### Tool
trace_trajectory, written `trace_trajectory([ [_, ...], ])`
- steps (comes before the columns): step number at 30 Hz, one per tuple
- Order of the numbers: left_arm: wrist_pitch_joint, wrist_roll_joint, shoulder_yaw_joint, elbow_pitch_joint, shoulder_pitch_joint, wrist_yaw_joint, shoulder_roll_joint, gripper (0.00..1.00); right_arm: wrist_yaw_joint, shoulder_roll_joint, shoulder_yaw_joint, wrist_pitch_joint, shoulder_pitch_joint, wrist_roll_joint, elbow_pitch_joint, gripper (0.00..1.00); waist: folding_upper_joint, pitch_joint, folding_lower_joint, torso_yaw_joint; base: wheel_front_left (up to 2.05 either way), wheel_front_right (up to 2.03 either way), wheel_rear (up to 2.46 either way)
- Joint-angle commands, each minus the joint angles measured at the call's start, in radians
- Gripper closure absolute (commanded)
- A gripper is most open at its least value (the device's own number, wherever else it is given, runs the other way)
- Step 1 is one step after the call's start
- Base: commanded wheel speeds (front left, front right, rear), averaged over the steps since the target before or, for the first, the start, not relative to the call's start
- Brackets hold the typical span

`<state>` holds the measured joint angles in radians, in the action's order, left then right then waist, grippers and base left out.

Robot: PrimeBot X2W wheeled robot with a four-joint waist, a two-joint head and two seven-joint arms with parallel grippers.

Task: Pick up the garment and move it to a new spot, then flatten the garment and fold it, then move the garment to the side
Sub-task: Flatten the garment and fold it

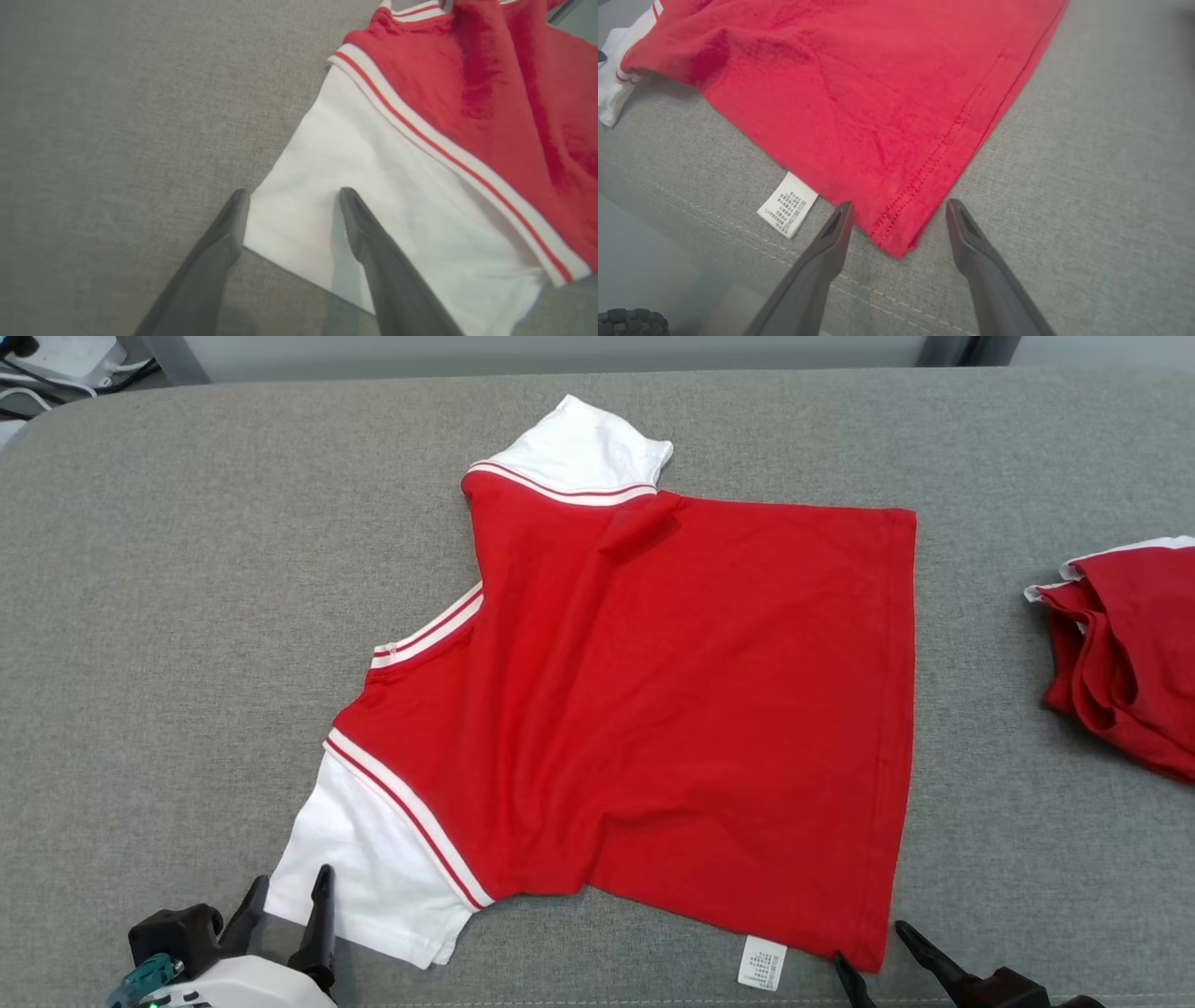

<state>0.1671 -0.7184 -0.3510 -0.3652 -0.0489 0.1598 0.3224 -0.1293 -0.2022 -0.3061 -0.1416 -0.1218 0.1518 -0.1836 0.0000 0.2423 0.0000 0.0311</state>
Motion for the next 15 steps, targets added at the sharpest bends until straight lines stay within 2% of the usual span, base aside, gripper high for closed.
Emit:
trace_trajectory([
  [1, 0.011, -0.004, 0.043, 0.005, -0.034, 0.012, 0.021, 0.00, -0.001, -0.022, -0.024, -0.001, 0.013, 0.006, 0.012, 0.00, 0.0000, 0.008, 0.0000, 0.005, 0.00, 0.00, 0.00],
  [10, 0.006, -0.012, 0.051, -0.017, -0.038, 0.032, 0.020, 0.00, -0.001, -0.030, -0.039, 0.020, 0.030, 0.003, -0.013, 0.00, 0.0000, 0.025, 0.0000, 0.015, 0.00, 0.00, 0.00],
  [15, -0.028, -0.032, 0.037, -0.023, -0.040, 0.014, 0.012, 0.00, -0.001, -0.024, -0.042, 0.040, 0.043, 0.003, -0.035, 0.00, 0.0000, 0.024, 0.0000, 0.015, 0.00, 0.00, 0.00],
])
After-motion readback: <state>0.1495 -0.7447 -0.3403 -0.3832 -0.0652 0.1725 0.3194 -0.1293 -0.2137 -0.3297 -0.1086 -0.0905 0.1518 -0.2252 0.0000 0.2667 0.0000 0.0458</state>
